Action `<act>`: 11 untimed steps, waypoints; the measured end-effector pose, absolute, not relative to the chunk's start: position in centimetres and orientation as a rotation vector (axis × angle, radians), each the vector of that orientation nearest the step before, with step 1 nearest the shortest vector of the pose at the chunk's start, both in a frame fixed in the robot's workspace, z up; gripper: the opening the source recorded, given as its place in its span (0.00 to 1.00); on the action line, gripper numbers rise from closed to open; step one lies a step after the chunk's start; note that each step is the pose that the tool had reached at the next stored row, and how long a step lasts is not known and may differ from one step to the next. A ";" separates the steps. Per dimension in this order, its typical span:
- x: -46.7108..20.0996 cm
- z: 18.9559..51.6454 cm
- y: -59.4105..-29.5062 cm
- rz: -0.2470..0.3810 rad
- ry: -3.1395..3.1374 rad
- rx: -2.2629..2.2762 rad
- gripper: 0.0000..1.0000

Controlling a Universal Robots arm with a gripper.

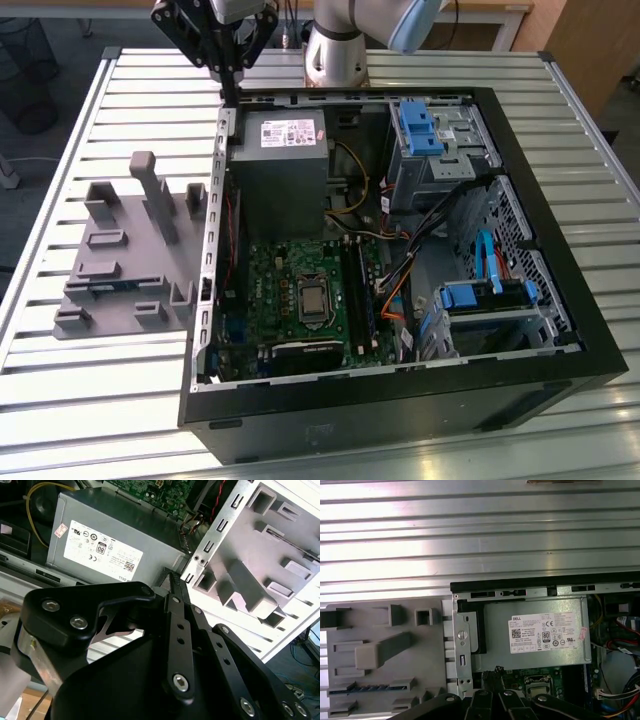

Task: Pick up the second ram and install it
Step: 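Reach for the second ram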

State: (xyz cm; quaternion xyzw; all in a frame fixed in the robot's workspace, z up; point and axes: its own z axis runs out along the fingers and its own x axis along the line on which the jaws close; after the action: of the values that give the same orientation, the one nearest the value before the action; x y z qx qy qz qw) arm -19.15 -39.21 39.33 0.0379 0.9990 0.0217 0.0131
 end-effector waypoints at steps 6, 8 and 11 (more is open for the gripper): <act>-19.4 39.3 -39.2 0.068 3.112 0.118 0.11; -19.5 39.3 -39.2 0.068 3.112 0.118 0.11; -19.6 39.3 -39.2 0.068 3.112 0.118 0.11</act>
State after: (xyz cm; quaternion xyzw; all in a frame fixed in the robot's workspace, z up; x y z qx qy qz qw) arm -19.60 -39.21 39.33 0.0379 0.9990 0.0217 0.0131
